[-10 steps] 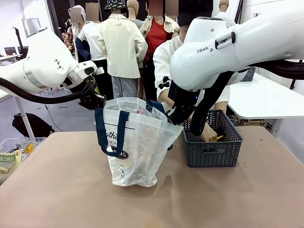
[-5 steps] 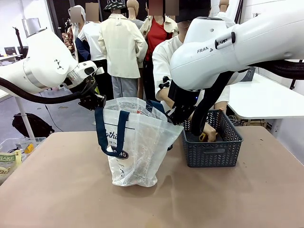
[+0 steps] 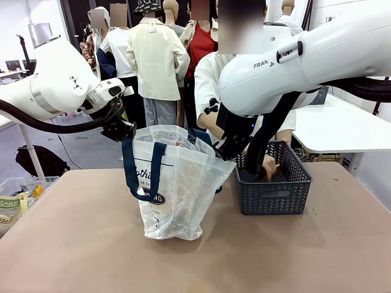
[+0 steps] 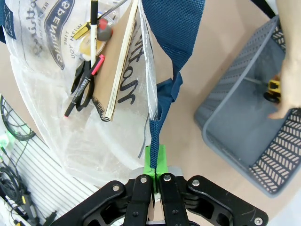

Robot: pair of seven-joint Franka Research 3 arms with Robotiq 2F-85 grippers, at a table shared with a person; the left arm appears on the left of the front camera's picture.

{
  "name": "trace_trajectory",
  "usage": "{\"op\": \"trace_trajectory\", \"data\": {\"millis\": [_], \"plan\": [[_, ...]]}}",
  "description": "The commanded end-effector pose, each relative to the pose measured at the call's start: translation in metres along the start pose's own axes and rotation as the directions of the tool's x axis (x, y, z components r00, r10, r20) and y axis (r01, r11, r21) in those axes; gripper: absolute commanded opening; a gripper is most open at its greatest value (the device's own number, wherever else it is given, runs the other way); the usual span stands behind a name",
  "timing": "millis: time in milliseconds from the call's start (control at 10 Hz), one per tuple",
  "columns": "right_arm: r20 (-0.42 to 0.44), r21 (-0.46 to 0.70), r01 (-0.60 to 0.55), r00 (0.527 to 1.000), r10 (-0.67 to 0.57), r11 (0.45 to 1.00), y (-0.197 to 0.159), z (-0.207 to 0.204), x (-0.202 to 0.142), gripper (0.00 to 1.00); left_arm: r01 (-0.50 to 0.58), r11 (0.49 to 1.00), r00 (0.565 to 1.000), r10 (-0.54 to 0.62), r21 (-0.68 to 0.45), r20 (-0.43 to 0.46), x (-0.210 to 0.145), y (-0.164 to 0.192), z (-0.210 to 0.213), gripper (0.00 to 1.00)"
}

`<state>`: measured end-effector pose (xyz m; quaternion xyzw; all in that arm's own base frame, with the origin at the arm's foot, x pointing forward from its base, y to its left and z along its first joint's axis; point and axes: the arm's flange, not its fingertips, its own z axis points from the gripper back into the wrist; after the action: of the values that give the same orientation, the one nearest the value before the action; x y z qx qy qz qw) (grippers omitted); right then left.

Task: Transfer purchased items from the store into the shopping bag.
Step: Move the Reusable shopping bag to the right side of the table.

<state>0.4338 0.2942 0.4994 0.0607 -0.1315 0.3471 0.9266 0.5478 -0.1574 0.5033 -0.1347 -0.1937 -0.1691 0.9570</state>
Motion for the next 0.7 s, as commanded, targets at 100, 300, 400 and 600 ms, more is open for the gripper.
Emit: {"op": "trace_trajectory", "data": {"millis": [100,300,400,600], "plan": [[-0.002,0.006,0.014,1.0,-0.014,1.0,-0.0018,-0.0004,-0.0045,0.0,-0.01,1.0,1.0,0.01,0.003,-0.002,-0.0009,0.0021,0.0032,0.0],[-0.002,0.006,0.014,1.0,-0.014,1.0,-0.0018,-0.0004,-0.0045,0.0,-0.01,1.0,1.0,0.01,0.003,-0.002,-0.0009,0.0021,0.0032,0.0],[-0.002,0.006,0.014,1.0,-0.014,1.0,-0.0018,-0.0004,-0.0045,0.0,-0.01,1.0,1.0,0.01,0.003,-0.002,-0.0009,0.0021,0.0032,0.0],[-0.002,0.006,0.014,1.0,-0.014,1.0,-0.0018,-0.0004,-0.0045,0.0,-0.01,1.0,1.0,0.01,0.003,-0.002,-0.0009,0.0021,0.0032,0.0]]}}
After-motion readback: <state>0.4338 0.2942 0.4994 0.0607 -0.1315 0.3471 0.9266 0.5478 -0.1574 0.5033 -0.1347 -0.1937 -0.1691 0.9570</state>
